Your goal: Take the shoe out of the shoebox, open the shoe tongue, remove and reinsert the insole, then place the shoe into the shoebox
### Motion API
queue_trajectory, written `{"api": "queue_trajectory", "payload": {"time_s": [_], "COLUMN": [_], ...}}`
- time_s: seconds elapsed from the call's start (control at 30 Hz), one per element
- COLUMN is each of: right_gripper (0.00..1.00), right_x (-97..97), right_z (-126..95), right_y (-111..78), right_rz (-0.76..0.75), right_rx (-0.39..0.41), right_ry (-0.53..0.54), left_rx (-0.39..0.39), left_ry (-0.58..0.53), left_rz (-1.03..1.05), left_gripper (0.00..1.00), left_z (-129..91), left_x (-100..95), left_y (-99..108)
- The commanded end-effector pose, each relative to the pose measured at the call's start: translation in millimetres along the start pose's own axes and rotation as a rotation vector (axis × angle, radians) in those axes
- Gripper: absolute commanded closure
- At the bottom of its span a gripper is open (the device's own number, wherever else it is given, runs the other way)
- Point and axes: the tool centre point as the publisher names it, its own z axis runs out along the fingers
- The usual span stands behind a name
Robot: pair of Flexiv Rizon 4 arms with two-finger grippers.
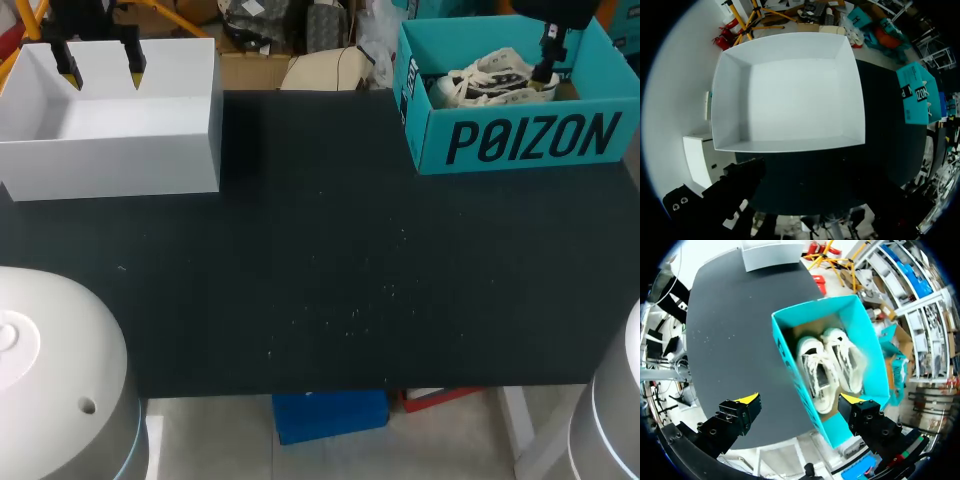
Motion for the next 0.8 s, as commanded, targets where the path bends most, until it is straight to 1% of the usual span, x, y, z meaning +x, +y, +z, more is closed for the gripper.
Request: {"api": "queue_trajectory", "payload": {"time_s": [0.03, 0.13, 0.2, 0.23, 0.27, 0.3, 0.37, 0.47, 0.63, 0.73, 0.8], "right_gripper": [0.0, 0.0, 0.01, 0.52, 0.62, 0.62, 0.67, 0.52, 0.52, 0.53, 0.51], "right_x": [-6.3, -6.3, -9.6, -14.0, -18.7, -24.2, -36.9, -55.2, -78.3, -86.8, -91.5], "right_z": [2, 2, 18, 25, 31, 37, 48, 59, 77, 90, 97], "right_y": [-1.1, -1.1, -2.8, -2.3, -0.7, 0.5, 3.6, 9.4, 17.2, 17.6, 17.5], "right_rz": [-0.288, -0.288, -0.249, -0.234, -0.232, -0.228, -0.22, -0.226, -0.272, -0.315, -0.339], "right_rx": [-0.056, -0.056, -0.056, -0.048, -0.04, -0.034, -0.016, -0.003, 0.014, 0.027, 0.024], "right_ry": [0.08, 0.08, 0.082, 0.075, 0.075, 0.072, 0.065, 0.052, 0.058, 0.071, 0.086], "left_rx": [-0.002, -0.002, -0.002, -0.002, -0.002, -0.002, -0.002, -0.002, -0.002, -0.002, -0.002], "left_ry": [-0.002, -0.002, -0.002, -0.002, -0.002, -0.002, -0.002, -0.002, -0.002, -0.002, -0.002], "left_rz": [-0.001, -0.001, -0.001, -0.001, -0.001, -0.001, -0.001, -0.001, -0.001, -0.001, -0.001], "left_gripper": [0.0, 0.0, 0.0, 0.0, 0.0, 0.0, 0.0, 0.0, 0.0, 0.0, 0.0], "left_z": [0, 0, 0, 0, 0, 0, 0, 0, 0, 0, 0], "left_x": [0.4, 0.4, 0.4, 0.4, 0.4, 0.4, 0.4, 0.4, 0.4, 0.4, 0.4], "left_y": [0, 0, 0, 0, 0, 0, 0, 0, 0, 0, 0]}}
